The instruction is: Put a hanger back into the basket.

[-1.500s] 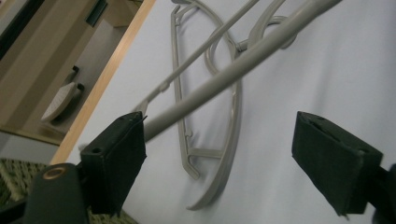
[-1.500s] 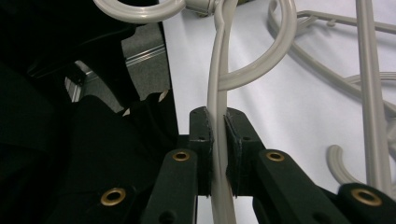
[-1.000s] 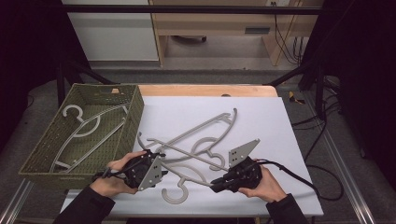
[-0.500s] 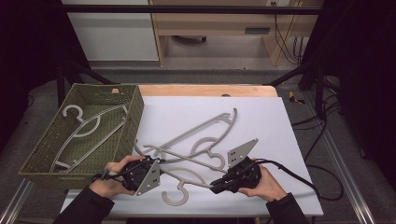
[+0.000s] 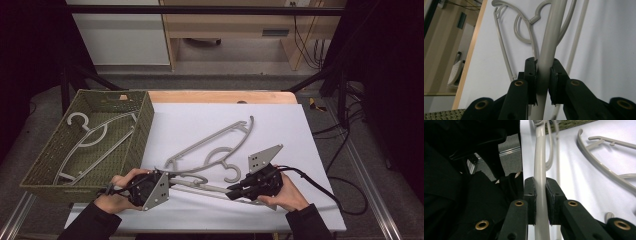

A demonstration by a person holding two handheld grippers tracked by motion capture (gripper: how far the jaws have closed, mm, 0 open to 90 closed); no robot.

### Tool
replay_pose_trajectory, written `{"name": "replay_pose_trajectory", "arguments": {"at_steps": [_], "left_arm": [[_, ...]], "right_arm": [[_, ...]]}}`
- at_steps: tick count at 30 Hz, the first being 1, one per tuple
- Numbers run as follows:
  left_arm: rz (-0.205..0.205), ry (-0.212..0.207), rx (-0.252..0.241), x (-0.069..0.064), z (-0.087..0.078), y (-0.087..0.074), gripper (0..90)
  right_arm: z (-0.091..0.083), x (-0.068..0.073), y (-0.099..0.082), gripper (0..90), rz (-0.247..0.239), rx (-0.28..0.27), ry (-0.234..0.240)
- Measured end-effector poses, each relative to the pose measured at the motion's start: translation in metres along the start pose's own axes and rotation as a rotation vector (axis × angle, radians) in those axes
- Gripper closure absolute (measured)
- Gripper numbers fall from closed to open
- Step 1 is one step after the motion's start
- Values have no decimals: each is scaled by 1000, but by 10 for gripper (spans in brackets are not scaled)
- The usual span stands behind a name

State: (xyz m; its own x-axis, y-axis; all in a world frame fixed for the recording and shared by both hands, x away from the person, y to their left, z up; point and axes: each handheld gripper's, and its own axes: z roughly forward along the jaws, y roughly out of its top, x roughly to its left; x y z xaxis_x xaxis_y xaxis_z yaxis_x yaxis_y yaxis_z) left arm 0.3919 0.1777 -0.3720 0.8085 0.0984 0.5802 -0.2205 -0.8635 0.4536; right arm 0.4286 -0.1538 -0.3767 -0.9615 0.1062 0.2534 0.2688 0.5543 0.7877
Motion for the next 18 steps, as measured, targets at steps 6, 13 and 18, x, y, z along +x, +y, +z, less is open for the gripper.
{"name": "replay_pose_trajectory", "arguments": {"at_steps": [6,13,18], "left_arm": [[-72,-17,-11,-4,-2,0,819],[-179,-10,-4,-7,-2,7,821],[-255,8,-8,-9,-2,12,822]], "right_arm": [[-5,-3,1,784,3,-26,-62],[-10,-3,3,719,13,-44,-186],[-16,0,4,658,4,-86,-305]]}}
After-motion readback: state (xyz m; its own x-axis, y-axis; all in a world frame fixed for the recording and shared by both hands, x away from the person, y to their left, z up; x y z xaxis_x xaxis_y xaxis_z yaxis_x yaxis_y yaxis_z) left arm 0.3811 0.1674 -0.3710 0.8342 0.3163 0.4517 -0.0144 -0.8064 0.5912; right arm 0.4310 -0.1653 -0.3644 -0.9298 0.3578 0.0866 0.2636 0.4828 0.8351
